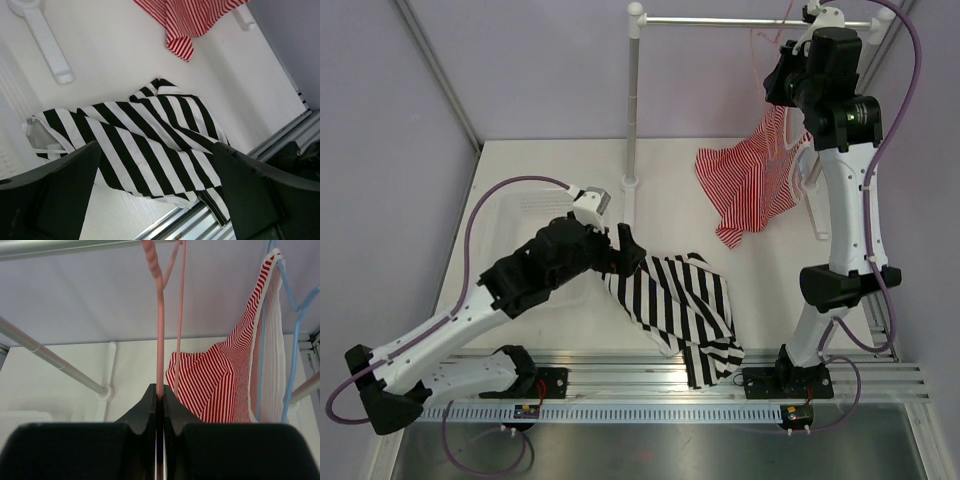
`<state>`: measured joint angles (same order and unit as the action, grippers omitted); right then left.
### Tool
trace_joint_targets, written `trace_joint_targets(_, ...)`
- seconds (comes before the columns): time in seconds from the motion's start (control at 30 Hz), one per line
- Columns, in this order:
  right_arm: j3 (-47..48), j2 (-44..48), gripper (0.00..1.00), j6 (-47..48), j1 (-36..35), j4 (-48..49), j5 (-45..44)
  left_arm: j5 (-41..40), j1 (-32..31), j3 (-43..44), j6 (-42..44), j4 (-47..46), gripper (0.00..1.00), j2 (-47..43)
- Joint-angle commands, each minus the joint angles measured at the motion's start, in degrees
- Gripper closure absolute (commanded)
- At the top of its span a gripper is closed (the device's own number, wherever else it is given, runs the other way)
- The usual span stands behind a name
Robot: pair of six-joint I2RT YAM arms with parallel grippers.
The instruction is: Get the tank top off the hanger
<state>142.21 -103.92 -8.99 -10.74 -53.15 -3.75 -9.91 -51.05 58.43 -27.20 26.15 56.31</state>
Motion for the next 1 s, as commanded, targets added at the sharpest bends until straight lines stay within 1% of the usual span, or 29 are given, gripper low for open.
trace_joint_targets(0.0, 8.8, -5.4, 1.00, 2.7, 1.1, -3.1, 3.4, -1.0, -2.1, 1.8, 2.1, 2.6, 0.01, -4.6)
trace_joint_targets(0.1, 8.4, -7.0, 1.00, 2.6, 2.0, -2.3, 3.5, -2.0, -3.2, 1.4, 1.5, 5.4, 0.01, -8.7)
trace_joint_targets(0.13, 6.4, -6.8, 1.00, 2.6, 2.0, -1.2, 5.2, -2.2, -3.3, 1.3, 1.4, 6.4, 0.01, -9.4)
trace_joint_targets(0.23, 2.5, -6.7, 1.00, 2.1, 2.1, 0.2, 6.1, -3.9, -3.4, 2.1, 1.4, 9.1, 0.01, -11.7)
trace_joint_targets(0.33, -0.2, -7.1, 1.00, 1.1, 2.1, -0.1, 6.6, -6.7, -3.4, 3.0, 1.8, 11.1, 0.01, -12.0)
trace_joint_targets(0.47, -4.0, -4.7, 1.00, 0.6, 2.1, 1.5, 7.0, -8.5, -3.4, 3.5, 1.4, 12.3, 0.01, -10.1)
trace_joint_targets(0.5, -4.3, -4.3, 0.96, 0.6, 2.2, 1.7, 7.3, -8.5, -3.5, 3.4, 1.2, 12.0, 0.01, -9.6)
trace_joint_targets(0.53, -4.3, -3.9, 0.83, 0.4, 2.1, 1.6, 7.4, -8.4, -3.6, 3.4, 0.9, 11.4, 0.01, -8.5)
trace_joint_targets(0.57, -4.4, -2.8, 0.37, 0.3, 2.1, 1.5, 7.4, -8.4, -3.8, 2.8, 0.3, 10.9, 0.01, -7.9)
trace_joint_targets(0.6, -4.7, -2.2, 0.11, 0.2, 2.1, 1.3, 7.0, -8.3, -4.2, 2.6, -0.1, 10.2, 0.01, -7.3)
trace_joint_targets(0.63, -4.8, -0.5, 0.01, -0.1, 2.1, 0.8, 6.7, -8.5, -4.7, 2.2, -0.9, 9.3, 0.01, -5.5)
trace_joint_targets(0.7, -6.1, 1.6, 0.00, -0.1, 2.1, 0.5, 5.6, -9.2, -6.3, 2.2, -1.3, 8.5, 0.01, -3.2)
trace_joint_targets(0.8, -9.9, 7.2, 0.00, -0.3, 2.1, 1.6, 6.5, -10.7, -7.6, 2.5, -0.7, 6.4, 0.01, 2.6)
trace_joint_targets(0.83, -10.5, 9.7, 0.01, -0.1, 2.1, 1.9, 6.7, -11.2, -7.7, 2.7, -0.4, 5.8, 0.01, 6.1)
trace_joint_targets(0.9, -10.5, 11.4, 0.01, 0.1, 2.0, 0.3, 6.9, -11.1, -8.1, 3.7, 0.3, 4.5, 0.01, 9.3)
trace_joint_targets(0.97, -11.2, 14.6, 0.01, 0.5, 2.1, -1.5, 5.6, -9.5, -8.5, 5.4, 1.5, 3.8, 0.01, 15.3)
